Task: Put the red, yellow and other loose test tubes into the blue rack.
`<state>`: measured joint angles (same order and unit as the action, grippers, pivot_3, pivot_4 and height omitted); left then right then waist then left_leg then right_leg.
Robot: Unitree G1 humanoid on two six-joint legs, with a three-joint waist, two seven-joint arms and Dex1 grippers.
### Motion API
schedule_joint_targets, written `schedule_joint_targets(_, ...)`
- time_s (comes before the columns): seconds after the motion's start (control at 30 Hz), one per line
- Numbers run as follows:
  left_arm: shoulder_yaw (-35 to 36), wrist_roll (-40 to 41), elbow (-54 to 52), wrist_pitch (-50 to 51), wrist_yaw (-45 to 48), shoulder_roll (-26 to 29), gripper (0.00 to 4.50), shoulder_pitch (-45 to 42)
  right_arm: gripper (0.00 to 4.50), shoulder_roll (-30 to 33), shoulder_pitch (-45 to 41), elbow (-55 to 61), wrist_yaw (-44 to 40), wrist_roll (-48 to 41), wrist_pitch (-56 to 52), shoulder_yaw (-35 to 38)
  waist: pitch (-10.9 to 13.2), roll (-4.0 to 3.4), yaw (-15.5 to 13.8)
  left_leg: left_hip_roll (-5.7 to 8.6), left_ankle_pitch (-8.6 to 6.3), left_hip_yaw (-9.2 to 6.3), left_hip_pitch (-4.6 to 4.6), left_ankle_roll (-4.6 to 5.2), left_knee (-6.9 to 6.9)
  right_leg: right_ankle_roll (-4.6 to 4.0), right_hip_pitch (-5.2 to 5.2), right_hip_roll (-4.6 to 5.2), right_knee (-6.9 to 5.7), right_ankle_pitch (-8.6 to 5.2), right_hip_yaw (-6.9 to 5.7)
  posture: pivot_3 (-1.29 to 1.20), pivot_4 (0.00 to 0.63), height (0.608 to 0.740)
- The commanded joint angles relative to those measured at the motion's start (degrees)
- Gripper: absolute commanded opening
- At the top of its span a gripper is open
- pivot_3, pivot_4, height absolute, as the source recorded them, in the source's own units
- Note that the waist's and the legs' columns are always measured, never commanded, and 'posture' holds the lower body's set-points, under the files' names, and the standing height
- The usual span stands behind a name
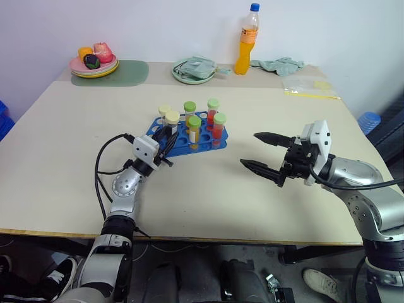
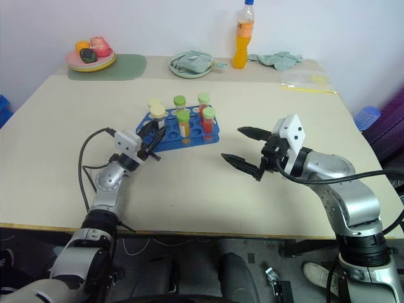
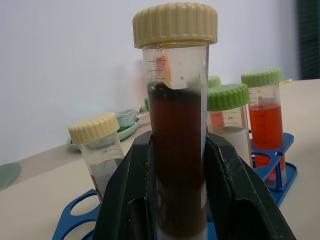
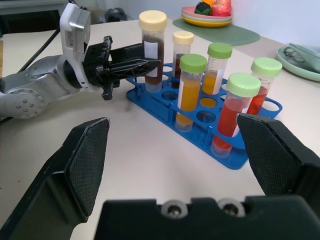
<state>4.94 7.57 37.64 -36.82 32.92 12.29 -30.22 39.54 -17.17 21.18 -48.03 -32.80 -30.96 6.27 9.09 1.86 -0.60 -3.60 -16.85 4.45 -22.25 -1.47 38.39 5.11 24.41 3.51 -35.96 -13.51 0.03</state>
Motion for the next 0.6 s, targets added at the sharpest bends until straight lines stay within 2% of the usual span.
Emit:
schedule_joint_targets(0.03,1.78,3.25,0.93,1.96,0.55,0.52,0.78,-1.51,4.50,0.58,-0.75,1.84,0.46,-0.45,0.57,1.71,0.00,0.00,0.02,0.00,0.00,0.00,0.00,0.00,0.00,0.00,0.00,0.00,0.00,0.00,0.00,0.00,0.150,0.740)
schedule_joint_targets(0.3,1.38,5.68,0.87,3.69,2.99,-0.49,0.78,-0.48,4.50,0.41,-1.77,1.89,1.38,-0.47,0.17,1.35,0.00,0.00,-0.01,0.00,0.00,-0.01,0.00,0.00,0.00,0.00,0.00,0.00,0.00,0.00,0.00,0.00,0.150,0.740)
schedule_joint_targets(0.6,0.08,4.87,3.00,3.16,3.07,-2.90,0.78,-1.28,4.50,0.36,-2.13,2.13,2.20,-0.39,0.02,1.14,-0.01,-0.01,-0.10,0.00,-0.01,-0.01,-0.03,0.01,-0.01,0.00,0.00,0.00,0.05,0.00,-0.01,0.00,0.150,0.740)
